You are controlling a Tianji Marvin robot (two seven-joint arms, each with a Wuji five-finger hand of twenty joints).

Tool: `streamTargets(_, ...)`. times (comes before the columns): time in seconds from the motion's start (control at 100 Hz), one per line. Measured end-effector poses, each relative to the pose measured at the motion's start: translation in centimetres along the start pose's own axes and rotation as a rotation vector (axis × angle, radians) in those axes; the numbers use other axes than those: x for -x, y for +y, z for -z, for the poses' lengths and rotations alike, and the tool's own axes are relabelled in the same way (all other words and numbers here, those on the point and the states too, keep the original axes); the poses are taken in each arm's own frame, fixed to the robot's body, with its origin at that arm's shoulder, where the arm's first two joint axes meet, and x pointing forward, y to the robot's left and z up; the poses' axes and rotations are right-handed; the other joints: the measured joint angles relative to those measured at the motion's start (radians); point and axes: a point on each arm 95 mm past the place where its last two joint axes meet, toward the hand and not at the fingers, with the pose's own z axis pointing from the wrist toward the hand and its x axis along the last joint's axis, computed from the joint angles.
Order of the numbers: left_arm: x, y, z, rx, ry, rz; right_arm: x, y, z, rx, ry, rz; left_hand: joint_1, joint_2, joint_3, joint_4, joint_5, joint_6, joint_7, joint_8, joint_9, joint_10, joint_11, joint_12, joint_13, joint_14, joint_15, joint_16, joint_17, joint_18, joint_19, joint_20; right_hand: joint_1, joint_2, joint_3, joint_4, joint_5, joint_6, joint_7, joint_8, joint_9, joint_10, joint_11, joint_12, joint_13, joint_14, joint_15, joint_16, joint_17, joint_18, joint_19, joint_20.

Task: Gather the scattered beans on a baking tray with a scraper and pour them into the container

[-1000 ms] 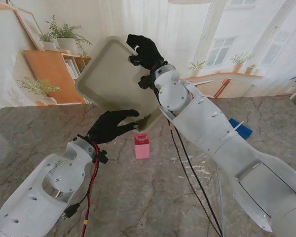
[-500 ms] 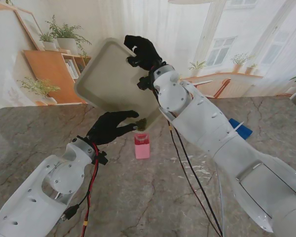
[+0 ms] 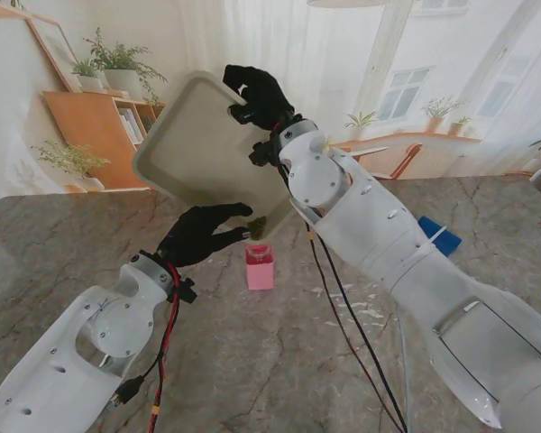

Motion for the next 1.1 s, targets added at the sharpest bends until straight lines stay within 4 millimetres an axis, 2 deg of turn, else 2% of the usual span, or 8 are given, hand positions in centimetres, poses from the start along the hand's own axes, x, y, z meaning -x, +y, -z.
streamTargets(1.1,-0.06,0.16,0.28,-0.001,-0.007,0.003,-0.92,-0.36,0.50,-0.009,0.058,0.028,0.000,0.000,0.000,0.000,0.000,0.000,0.000,0.000,0.000,0.000,0.000,0.000,0.000,0.000,0.000,0.000,0.000,0.000,0.000,0.000,-0.005,0.000,0.000,0.000,0.000,-0.004,0.000,0.000,0.001,-0.004,0.000,0.000,0.001,-0.004,0.000,0.002,0.000,-0.003,0.000,0.013)
